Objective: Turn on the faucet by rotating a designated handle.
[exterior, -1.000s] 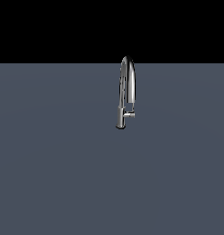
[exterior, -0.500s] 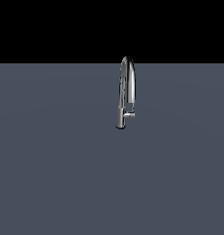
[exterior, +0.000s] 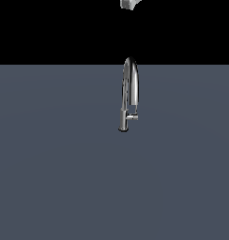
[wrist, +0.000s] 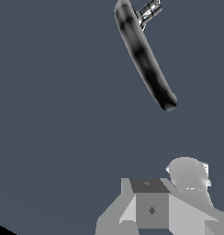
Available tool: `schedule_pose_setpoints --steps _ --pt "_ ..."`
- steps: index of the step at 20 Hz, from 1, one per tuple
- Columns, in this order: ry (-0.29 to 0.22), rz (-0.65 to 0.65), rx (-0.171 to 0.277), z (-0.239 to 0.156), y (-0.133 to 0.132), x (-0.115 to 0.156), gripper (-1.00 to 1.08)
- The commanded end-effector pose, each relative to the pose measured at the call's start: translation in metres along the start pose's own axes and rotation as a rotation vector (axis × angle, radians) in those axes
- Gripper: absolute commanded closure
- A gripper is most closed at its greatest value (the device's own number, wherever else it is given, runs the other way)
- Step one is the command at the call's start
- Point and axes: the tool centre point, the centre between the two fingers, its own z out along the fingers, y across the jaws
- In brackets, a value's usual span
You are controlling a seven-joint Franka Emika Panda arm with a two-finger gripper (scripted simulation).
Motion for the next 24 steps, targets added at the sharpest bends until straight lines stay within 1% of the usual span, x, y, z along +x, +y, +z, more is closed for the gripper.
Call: schedule_pose_setpoints --steps 1,13,24 --pt "-0.035 0.031 0.033 0.001 -0.001 0.016 1.08" --pt "-0.207 0.18 0.194 0.011 -0.001 0.092 1.08" --pt "-0.374 0.325 0.349 0.033 0.008 0.162 1.08"
